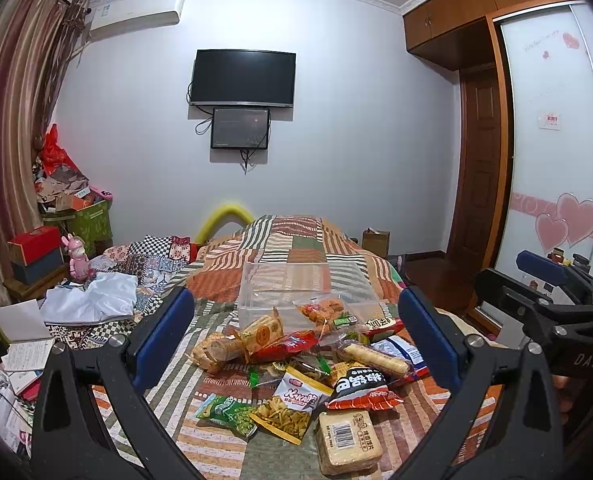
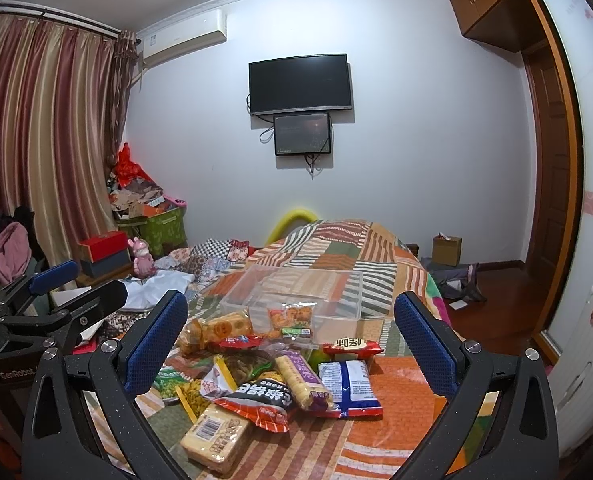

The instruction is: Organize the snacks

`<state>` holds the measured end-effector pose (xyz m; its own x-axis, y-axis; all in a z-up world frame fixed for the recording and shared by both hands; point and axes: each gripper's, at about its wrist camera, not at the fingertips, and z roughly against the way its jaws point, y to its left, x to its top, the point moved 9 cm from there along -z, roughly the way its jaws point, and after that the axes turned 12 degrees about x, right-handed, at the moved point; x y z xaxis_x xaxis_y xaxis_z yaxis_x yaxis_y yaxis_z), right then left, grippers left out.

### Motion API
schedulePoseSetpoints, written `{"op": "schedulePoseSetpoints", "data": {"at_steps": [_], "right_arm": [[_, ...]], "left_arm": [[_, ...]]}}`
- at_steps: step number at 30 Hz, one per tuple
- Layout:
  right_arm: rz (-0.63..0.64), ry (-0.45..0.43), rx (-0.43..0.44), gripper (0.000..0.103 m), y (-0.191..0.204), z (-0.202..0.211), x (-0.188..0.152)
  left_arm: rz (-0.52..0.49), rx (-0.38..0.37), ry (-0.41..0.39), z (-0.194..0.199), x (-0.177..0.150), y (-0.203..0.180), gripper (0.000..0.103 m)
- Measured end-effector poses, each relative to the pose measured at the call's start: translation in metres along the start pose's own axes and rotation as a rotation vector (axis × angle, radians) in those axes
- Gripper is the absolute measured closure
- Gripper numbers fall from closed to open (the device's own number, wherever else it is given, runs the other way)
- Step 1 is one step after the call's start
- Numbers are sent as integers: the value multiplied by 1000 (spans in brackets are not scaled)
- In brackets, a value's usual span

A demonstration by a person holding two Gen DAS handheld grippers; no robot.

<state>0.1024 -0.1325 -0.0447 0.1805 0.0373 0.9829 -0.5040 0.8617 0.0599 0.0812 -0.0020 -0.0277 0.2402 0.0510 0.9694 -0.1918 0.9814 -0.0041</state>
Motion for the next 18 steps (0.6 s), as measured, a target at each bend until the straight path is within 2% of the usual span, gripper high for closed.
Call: {"op": "schedulePoseSetpoints", "data": {"at_steps": [18], "right_arm": [[-9,16,6,0,1,-4,-6]], "left_arm": [[2,-10,13,-4,-2,0,0]]}}
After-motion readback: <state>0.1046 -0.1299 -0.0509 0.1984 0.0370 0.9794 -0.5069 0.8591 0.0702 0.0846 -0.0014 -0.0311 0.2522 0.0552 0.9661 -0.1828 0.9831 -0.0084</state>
